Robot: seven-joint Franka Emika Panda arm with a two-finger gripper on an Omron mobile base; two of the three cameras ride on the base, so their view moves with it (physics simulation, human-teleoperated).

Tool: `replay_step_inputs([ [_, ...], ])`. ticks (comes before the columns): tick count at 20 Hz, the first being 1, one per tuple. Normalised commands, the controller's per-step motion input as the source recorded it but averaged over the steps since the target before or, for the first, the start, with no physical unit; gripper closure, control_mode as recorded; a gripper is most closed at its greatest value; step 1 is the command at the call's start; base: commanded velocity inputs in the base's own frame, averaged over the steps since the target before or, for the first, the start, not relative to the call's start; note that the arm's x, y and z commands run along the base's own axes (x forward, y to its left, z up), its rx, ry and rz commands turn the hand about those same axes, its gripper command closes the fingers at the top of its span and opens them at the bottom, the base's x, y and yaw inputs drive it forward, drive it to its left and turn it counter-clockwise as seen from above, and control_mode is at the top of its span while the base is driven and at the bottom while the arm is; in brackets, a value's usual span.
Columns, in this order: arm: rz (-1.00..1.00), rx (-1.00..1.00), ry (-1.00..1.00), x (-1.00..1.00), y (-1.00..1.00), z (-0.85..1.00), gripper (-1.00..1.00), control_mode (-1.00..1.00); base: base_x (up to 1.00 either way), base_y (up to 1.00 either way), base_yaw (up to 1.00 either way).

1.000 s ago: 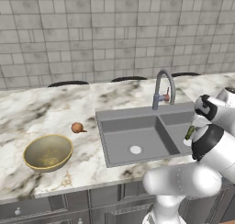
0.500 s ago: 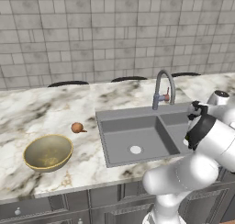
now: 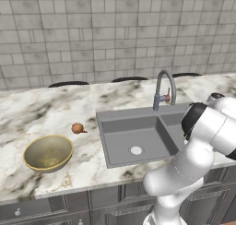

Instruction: Remove the squash and onion from the sink. Then move the bowl and cup from the counter to the sink for washing.

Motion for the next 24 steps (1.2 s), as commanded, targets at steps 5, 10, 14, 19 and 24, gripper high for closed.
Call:
replay_step_inputs([
  [5, -0.01, 0.0, 0.0, 0.22, -0.14, -0.02, -1.0, -1.0, 0.0, 0.0, 0.0],
  [10, -0.01, 0.01, 0.0, 0.18, -0.2, -0.05, -1.0, -1.0, 0.0, 0.0, 0.0],
  [14, -0.02, 0.01, 0.0, 0.19, -0.16, -0.04, -1.0, -1.0, 0.0, 0.0, 0.0],
  [19, -0.05, 0.05, -0.01, 0.17, -0.11, -0.06, -1.0, -1.0, 0.0, 0.0, 0.0],
  [24, -0.08, 0.08, -0.01, 0.17, -0.02, -0.07, -1.0, -1.0, 0.0, 0.0, 0.0],
])
